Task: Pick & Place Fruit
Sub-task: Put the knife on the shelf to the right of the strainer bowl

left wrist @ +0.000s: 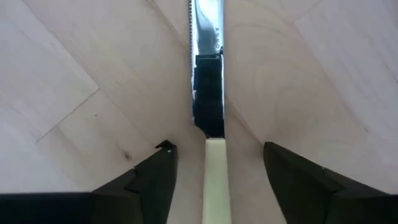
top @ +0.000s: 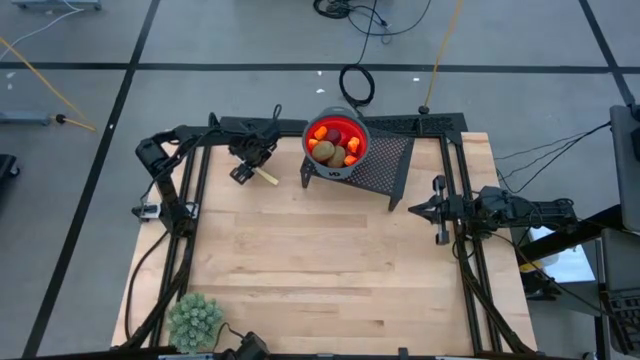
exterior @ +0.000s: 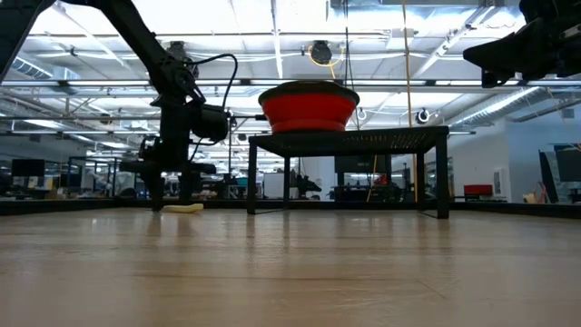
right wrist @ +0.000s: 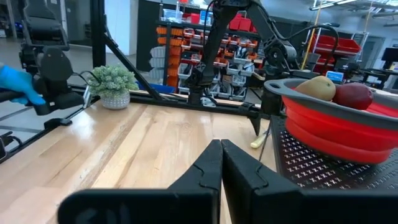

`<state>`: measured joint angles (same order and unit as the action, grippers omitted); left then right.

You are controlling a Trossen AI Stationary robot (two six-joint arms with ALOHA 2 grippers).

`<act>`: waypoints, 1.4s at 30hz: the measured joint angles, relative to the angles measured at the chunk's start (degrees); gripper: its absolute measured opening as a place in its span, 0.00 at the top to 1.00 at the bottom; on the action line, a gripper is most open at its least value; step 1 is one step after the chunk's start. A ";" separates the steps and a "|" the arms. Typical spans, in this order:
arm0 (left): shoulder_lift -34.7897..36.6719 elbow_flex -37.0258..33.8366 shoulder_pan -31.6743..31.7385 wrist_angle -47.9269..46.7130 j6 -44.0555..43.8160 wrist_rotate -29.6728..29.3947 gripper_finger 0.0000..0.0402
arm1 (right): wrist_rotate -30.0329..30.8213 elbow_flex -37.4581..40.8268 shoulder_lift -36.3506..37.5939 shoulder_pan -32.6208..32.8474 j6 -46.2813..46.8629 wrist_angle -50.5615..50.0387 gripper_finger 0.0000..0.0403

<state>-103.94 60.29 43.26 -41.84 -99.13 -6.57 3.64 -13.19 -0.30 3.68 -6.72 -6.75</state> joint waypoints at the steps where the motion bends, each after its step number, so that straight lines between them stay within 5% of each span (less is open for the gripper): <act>1: 0.00 -0.04 0.03 -0.01 0.01 -0.06 0.43 | 0.81 0.00 0.00 0.01 0.01 0.00 1.00; 10: -0.09 -0.07 0.03 0.19 2.79 -1.46 0.73 | 2.40 0.00 0.00 0.02 -0.04 -0.02 1.00; 21: -0.13 -0.09 -0.13 -0.02 2.97 -1.70 0.93 | 2.37 0.00 0.00 0.02 -0.03 -0.03 1.00; 42: -0.20 -0.13 -2.36 -1.49 2.93 -1.79 0.96 | 2.31 0.00 0.00 0.02 -0.03 0.05 1.00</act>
<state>-104.14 60.16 40.90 -43.33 -96.20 -8.36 5.96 -13.19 -0.30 3.70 -6.74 -6.70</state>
